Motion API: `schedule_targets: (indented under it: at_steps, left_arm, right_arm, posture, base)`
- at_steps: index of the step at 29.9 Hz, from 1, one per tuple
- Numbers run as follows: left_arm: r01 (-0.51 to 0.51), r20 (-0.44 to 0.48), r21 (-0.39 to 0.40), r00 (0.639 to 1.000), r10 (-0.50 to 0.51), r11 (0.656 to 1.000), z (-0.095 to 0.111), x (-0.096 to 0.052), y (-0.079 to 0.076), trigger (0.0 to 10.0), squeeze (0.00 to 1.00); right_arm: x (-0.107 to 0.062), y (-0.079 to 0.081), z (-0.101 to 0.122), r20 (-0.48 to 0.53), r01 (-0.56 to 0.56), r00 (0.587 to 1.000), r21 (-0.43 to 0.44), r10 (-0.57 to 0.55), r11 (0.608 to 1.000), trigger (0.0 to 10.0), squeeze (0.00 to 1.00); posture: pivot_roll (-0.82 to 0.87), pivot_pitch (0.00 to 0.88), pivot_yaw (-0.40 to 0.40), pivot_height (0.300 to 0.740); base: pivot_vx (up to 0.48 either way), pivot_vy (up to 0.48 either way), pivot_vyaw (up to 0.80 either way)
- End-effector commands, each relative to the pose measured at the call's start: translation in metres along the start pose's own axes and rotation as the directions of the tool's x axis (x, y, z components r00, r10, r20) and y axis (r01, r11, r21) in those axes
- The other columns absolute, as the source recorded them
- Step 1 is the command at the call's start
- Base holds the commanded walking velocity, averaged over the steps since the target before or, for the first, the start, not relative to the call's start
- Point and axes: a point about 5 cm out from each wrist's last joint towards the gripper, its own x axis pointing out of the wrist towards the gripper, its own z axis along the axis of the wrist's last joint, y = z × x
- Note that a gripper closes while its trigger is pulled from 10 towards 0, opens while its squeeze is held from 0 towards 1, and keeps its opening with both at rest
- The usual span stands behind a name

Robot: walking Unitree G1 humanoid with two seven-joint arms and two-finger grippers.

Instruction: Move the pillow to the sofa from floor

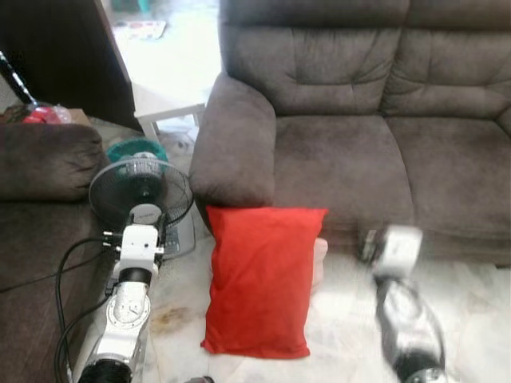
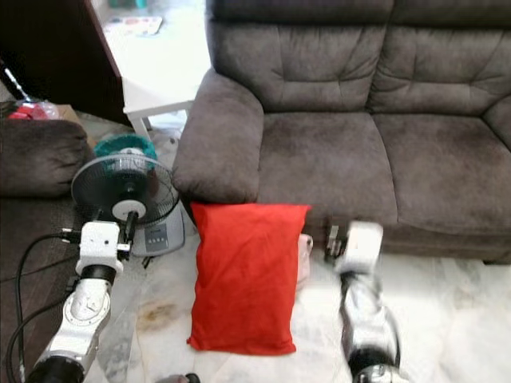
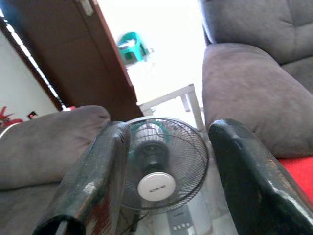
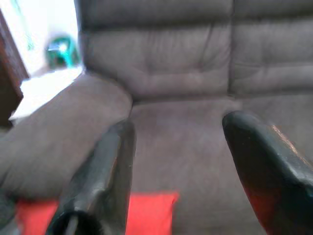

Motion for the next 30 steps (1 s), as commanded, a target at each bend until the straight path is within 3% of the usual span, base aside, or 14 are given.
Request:
schedule_targets:
  at_steps: [1,6,12,19,24,30]
  left_arm:
    - [0.018,0.003,0.0,1.0,-0.018,1.0,0.004,0.0,-0.002,10.0,0.0]
    - [0.062,0.078,0.026,0.995,-0.064,0.998,0.022,-0.002,-0.007,10.0,0.0]
    - [-0.004,0.108,0.003,0.994,0.003,1.0,0.043,-0.004,0.008,10.0,0.0]
    - [0.016,0.079,0.006,0.997,-0.016,1.0,0.042,-0.012,0.005,10.0,0.0]
    - [0.039,0.064,-0.028,0.997,-0.037,0.999,0.046,-0.008,-0.001,10.0,0.0]
    - [0.073,0.06,-0.005,0.996,-0.073,0.997,0.048,-0.008,-0.006,10.0,0.0]
  right_arm:
    - [-0.016,0.002,-0.018,-0.077,-0.003,0.997,0.018,0.004,1.0,10.0,0.0]
    - [-0.017,0.009,-0.002,-0.004,-0.039,0.999,0.004,0.039,0.999,10.0,0.0]
    - [-0.036,0.007,0.007,0.018,-0.053,0.998,-0.017,0.053,0.998,10.0,0.0]
    - [-0.043,0.003,0.013,0.005,-0.043,0.999,-0.022,0.043,0.999,10.0,0.0]
    - [-0.039,0.007,0.02,0.008,-0.052,0.999,-0.021,0.053,0.998,10.0,0.0]
    - [-0.039,0.012,0.022,-0.011,-0.076,0.997,-0.036,0.075,0.996,10.0,0.0]
  posture:
    - [0.13,0.089,0.004,0.74]
    - [0.12,0.08,0.003,0.74]
    - [0.12,0.069,-0.002,0.74]
    - [0.12,0.057,-0.005,0.74]
    - [0.12,0.045,-0.006,0.74]
    - [0.12,0.048,-0.006,0.74]
  base:
    - [0.0,0.0,0.0]
    - [0.0,0.0,0.0]
    - [0.0,0.0,0.0]
    - [0.0,0.0,0.0]
    - [0.0,0.0,0.0]
    - [0.0,-0.055,0.0]
